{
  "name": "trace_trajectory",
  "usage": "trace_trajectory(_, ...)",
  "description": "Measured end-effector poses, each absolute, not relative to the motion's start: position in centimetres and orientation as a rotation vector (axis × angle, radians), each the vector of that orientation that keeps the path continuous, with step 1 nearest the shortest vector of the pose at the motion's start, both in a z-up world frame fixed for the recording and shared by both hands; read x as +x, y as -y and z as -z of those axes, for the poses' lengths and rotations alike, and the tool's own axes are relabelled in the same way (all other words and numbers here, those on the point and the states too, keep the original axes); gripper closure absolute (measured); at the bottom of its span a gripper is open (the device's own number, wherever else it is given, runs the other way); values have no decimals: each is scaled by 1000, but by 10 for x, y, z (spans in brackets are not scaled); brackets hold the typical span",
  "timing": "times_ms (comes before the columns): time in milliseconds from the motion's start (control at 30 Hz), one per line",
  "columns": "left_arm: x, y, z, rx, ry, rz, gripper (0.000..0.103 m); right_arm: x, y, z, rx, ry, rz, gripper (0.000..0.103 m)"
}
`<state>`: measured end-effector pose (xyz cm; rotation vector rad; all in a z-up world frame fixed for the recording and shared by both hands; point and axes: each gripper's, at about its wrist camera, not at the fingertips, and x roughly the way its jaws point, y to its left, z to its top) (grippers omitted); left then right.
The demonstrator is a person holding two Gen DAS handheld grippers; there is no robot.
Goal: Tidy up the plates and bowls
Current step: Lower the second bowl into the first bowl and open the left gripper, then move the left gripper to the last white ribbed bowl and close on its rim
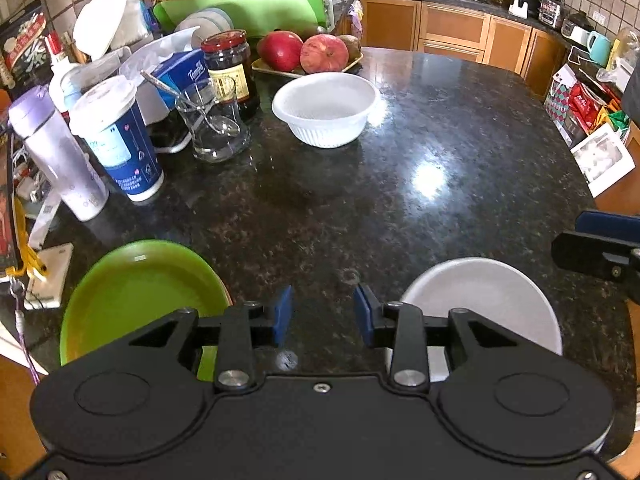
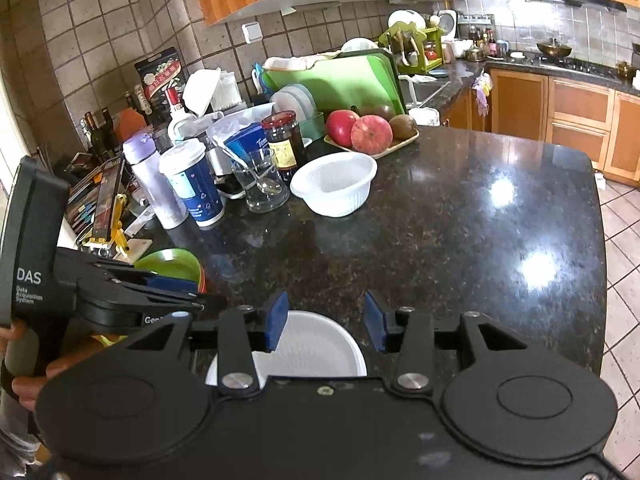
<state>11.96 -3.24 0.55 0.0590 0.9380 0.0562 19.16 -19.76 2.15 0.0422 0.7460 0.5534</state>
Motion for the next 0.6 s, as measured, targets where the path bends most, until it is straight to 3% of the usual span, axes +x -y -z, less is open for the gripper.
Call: trace_trajectory(600,226,-37,-31,37,-918,32,58,308,131,-34,113,-796,-366,60)
